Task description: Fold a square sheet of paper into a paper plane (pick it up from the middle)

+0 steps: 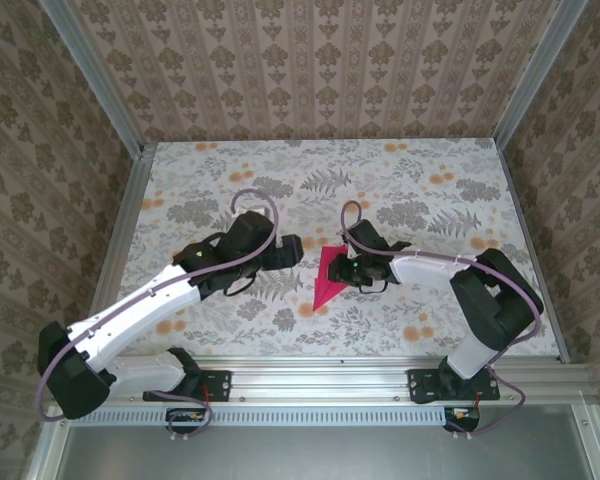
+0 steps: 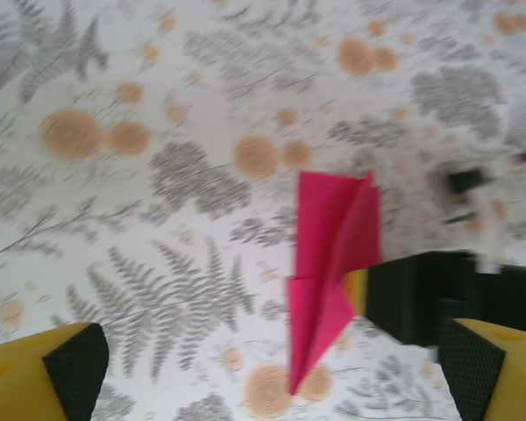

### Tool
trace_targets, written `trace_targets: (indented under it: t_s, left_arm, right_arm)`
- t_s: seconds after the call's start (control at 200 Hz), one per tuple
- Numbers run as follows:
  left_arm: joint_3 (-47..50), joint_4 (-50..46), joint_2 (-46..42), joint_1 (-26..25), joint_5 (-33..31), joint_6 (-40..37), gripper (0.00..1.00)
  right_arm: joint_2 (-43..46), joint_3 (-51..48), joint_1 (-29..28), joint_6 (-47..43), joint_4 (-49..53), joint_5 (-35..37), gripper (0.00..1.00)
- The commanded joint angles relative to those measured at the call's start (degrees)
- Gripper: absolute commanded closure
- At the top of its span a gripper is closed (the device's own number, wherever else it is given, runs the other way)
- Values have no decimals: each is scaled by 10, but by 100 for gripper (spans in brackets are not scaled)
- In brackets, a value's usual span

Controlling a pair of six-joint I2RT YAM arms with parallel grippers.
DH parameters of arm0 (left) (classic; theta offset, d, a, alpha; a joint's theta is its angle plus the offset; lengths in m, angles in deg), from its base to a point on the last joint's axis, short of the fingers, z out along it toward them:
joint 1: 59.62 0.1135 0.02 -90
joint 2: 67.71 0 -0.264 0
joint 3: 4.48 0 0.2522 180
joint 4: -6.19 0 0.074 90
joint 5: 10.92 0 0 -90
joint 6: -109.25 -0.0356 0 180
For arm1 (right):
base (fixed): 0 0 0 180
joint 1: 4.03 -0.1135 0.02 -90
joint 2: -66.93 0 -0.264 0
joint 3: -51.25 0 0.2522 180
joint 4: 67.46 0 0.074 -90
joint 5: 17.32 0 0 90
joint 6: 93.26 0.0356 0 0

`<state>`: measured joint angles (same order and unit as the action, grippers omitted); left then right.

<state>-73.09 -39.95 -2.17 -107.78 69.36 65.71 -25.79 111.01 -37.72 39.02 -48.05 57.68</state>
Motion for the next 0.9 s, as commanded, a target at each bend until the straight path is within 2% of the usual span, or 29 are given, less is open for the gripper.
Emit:
trace_targets:
  t_s: [0.0, 0.15, 0.29, 0.44, 0.6, 0.67, 0.715, 0.795, 0.895]
  left_arm:
    - [44, 26, -28, 18, 31, 8, 0]
    - [109, 49, -55, 23, 33, 33, 0]
    - [152, 76, -70, 23, 50, 47, 0]
    - [168, 97, -73, 21, 92, 28, 0]
    - [171, 115, -58, 12, 117, 10, 3]
    - [166, 127, -42, 5, 135, 6, 10]
    - [161, 132, -27, -3, 136, 2, 18]
    - [145, 132, 12, -12, 126, 3, 41]
    - [99, 125, 82, -21, 145, -3, 63]
  right_arm:
    - [2, -16, -3, 12, -49, -12, 77]
    - [-36, -25, -4, 36, -131, -50, 78]
    - [-79, -17, -9, 35, -155, -55, 79]
    - [-118, 15, -13, -5, -54, -20, 82]
    - [-158, 14, -13, -14, -54, -39, 84]
    - [-141, 5, -13, -15, -82, -62, 83]
    - [-116, 5, -13, -20, -81, -62, 82]
    - [-69, 23, -11, -47, -46, -64, 80]
    - [-17, 43, 2, -69, -3, -74, 78]
